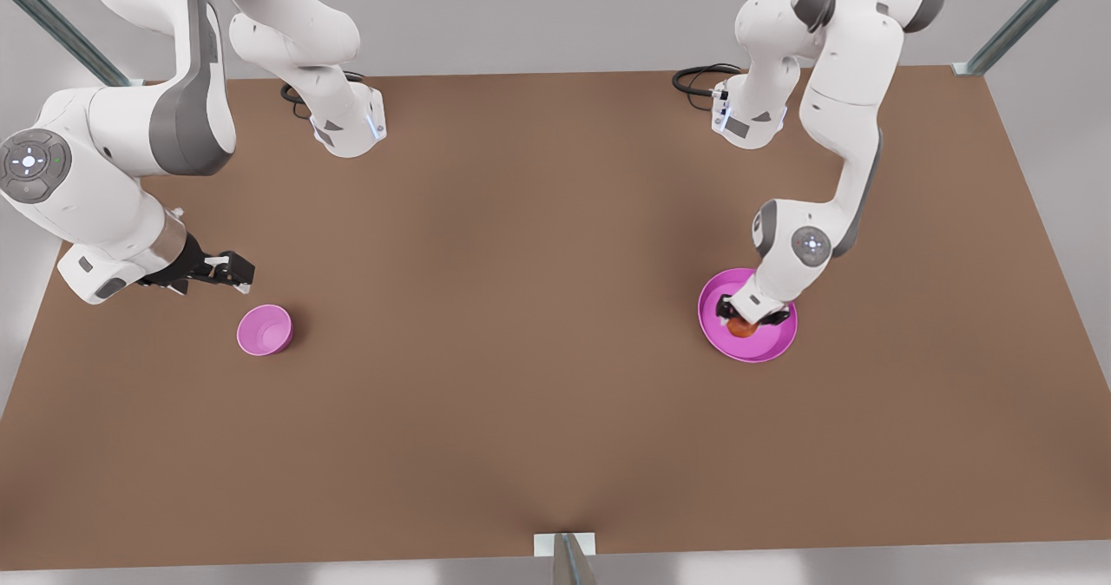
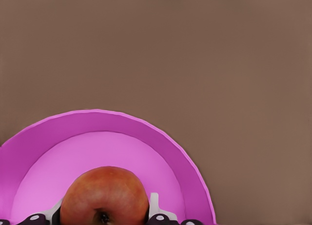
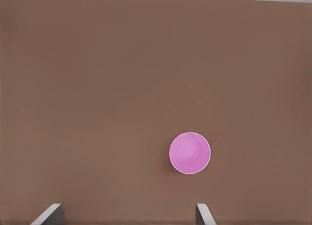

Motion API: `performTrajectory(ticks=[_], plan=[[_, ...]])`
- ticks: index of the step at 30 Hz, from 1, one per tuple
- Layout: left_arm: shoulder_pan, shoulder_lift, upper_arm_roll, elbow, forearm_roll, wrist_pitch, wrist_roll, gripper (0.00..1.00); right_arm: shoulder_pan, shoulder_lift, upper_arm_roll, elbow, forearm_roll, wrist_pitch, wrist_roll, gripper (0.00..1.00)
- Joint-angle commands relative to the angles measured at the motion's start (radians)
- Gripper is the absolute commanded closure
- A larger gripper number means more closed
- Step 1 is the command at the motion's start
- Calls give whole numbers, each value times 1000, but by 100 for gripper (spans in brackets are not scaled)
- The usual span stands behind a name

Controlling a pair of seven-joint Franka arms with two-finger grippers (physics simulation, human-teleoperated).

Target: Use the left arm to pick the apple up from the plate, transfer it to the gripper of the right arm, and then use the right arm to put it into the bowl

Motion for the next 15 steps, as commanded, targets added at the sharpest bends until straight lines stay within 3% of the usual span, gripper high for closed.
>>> performTrajectory(ticks=[1, 6, 8, 15], plan=[[-1, -21, -3, 0, -4, -19, 8, 30, 1, -1, 0, 0, 1, 0, -6, 0], [0, -53, -47, 40, -80, -93, 6, 33, 2, -1, 0, 0, 1, 0, -5, 0], [-4, -68, -101, 118, -245, -229, 6, 33, 2, -1, 0, 0, 1, 0, -6, 0], [-4, -7, -262, 286, -934, -360, 8, 32, -1, 0, -1, 2, 33, 1, -6, 0]])
